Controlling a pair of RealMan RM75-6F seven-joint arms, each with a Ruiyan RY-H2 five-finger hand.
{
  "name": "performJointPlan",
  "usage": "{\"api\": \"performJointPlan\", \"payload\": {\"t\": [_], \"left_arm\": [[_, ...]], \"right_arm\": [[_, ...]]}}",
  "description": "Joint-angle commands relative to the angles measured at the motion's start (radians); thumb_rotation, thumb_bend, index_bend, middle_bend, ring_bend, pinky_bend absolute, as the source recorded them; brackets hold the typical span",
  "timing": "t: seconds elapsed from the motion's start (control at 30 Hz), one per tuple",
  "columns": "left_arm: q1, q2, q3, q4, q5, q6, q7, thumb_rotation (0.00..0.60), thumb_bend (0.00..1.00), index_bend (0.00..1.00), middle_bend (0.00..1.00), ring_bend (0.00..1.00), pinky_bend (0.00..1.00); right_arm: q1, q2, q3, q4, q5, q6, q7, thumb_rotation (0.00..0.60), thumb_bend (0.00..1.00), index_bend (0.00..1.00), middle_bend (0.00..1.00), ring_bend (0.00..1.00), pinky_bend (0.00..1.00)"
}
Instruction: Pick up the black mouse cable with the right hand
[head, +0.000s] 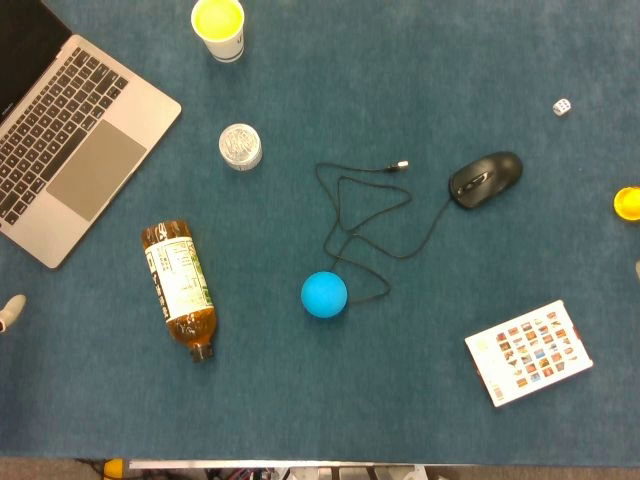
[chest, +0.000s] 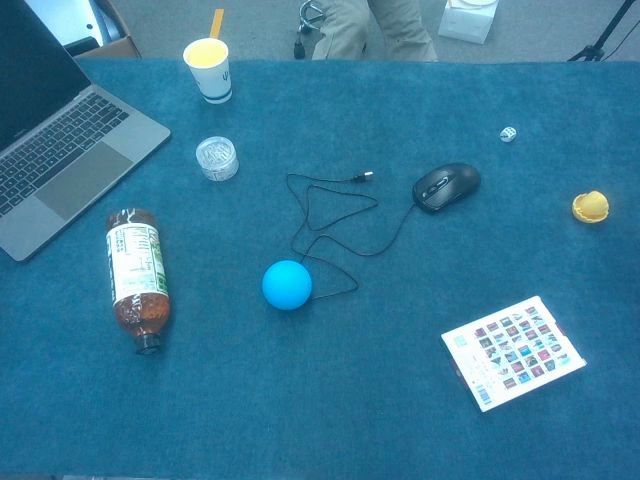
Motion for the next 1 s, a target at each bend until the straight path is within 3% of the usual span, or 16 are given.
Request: {"api": "performJointPlan", "payload": {"t": [0.03, 0.3, 0.53, 0.77, 1.0], "left_arm": [[0.0, -0.001, 0.001, 0.002, 0.001, 0.0, -0.001, 0.6, 0.15, 0.26, 0.18, 0.16, 0.09], [0.005, 0.0, 0.004, 0.002, 0.003, 0.004, 0.0, 0.6, 0.15, 0.26, 0.18, 0.16, 0.09], [0.004, 0.0, 0.004, 0.002, 0.006, 0.004, -0.004, 0.6, 0.15, 0.26, 0.18, 0.16, 0.09], [0.014, 0.0, 0.008, 0.011, 0.002, 0.013, -0.019, 0.6, 0.15, 0.26, 0.18, 0.16, 0.09], [0.029, 0.012, 0.013, 0.019, 0.004, 0.028, -0.042, 0.6, 0.15, 0.26, 0.18, 0.16, 0.09]], "right_arm": [[0.0, 0.0, 0.0, 0.0, 0.0, 0.0, 0.001, 0.6, 0.28, 0.05, 0.05, 0.0, 0.02], [0.006, -0.001, -0.001, 0.001, -0.004, -0.005, 0.002, 0.6, 0.28, 0.05, 0.05, 0.0, 0.02], [0.051, 0.013, 0.031, -0.038, -0.012, -0.035, -0.002, 0.6, 0.28, 0.07, 0.06, 0.0, 0.02], [0.147, -0.007, 0.114, -0.128, 0.063, -0.124, -0.07, 0.6, 0.28, 0.37, 0.18, 0.0, 0.03], [0.286, -0.072, 0.205, -0.165, 0.235, -0.276, -0.17, 0.6, 0.29, 0.41, 0.19, 0.0, 0.03]]}}
